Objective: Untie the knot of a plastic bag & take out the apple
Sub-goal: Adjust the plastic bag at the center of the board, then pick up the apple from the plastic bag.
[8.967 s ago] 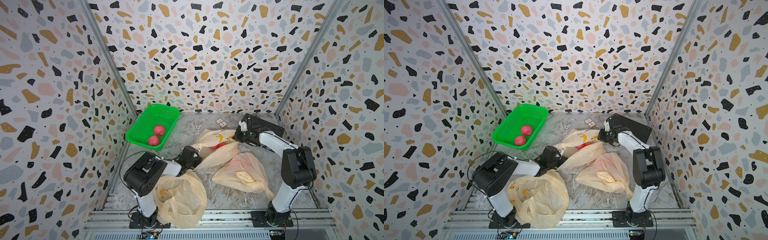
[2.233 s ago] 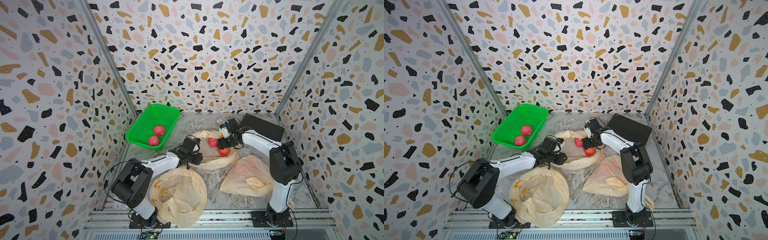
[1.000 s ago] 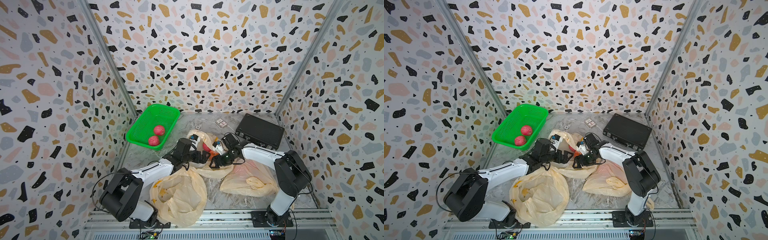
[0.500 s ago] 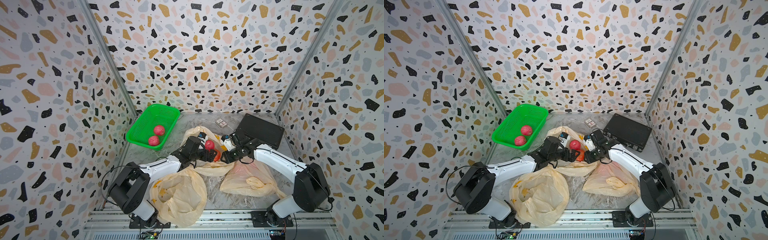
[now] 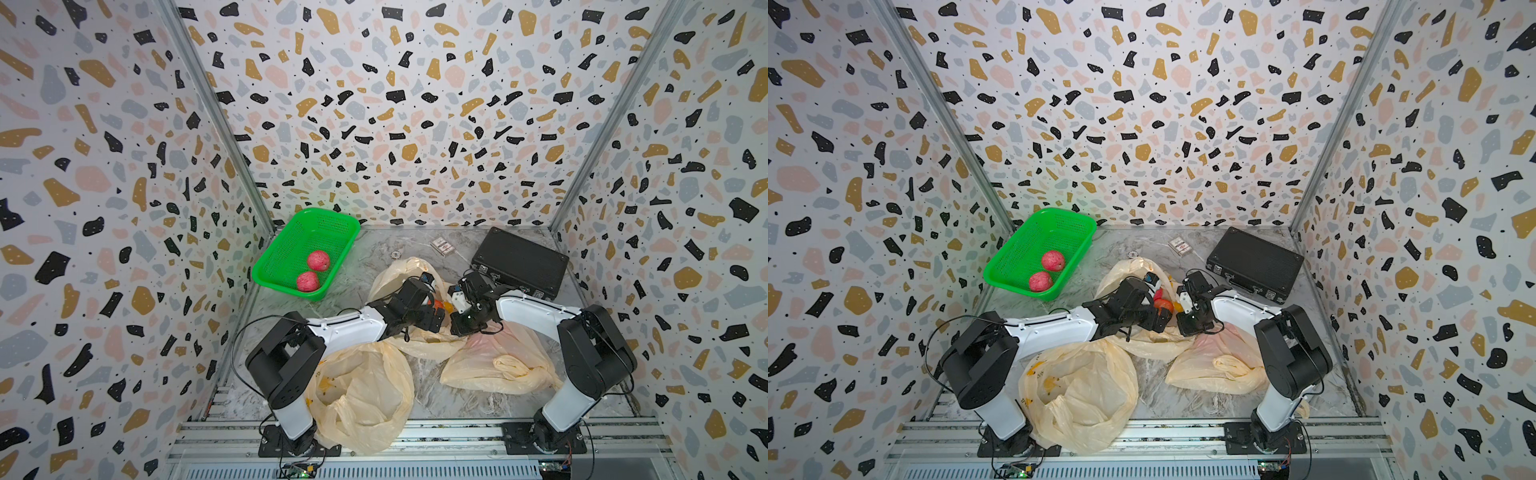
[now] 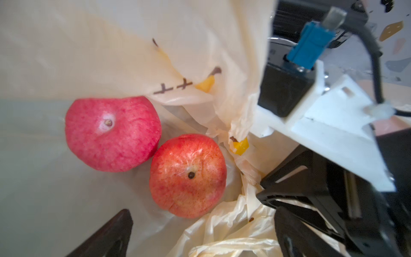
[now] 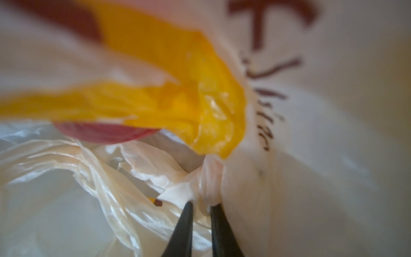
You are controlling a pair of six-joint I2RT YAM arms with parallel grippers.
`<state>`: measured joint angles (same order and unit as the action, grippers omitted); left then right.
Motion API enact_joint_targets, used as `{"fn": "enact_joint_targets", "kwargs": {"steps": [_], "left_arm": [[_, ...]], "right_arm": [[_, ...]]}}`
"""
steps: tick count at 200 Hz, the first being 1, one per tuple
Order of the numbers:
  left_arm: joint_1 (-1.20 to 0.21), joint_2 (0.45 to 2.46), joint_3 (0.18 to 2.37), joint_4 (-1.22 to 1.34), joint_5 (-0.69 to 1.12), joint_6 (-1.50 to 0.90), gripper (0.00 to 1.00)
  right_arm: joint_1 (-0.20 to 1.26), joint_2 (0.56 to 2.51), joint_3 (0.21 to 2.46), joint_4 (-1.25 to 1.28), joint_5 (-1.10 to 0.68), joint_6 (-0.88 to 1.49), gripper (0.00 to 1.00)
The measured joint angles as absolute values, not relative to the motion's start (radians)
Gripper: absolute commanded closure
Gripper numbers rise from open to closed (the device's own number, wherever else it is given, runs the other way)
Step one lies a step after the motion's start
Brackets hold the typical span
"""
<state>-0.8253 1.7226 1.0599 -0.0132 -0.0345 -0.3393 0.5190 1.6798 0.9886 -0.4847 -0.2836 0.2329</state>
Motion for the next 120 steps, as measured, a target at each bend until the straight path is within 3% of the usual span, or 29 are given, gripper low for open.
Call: {"fn": "enact_joint_targets", "kwargs": {"steps": [41,120], "left_arm": [[-0.833,1.813,1.147,-0.053,-0.118,-0.348,0.01],[-0.848,1.929,1.216,-0.104,-0.102,-0.431,0.0]], "right_arm": [[0.519,1.664,0.946,-0.47,-0.308,0.246,0.8],[0.519,1.639,0.925,-0.465,-0.315,0.247,0.8]]}}
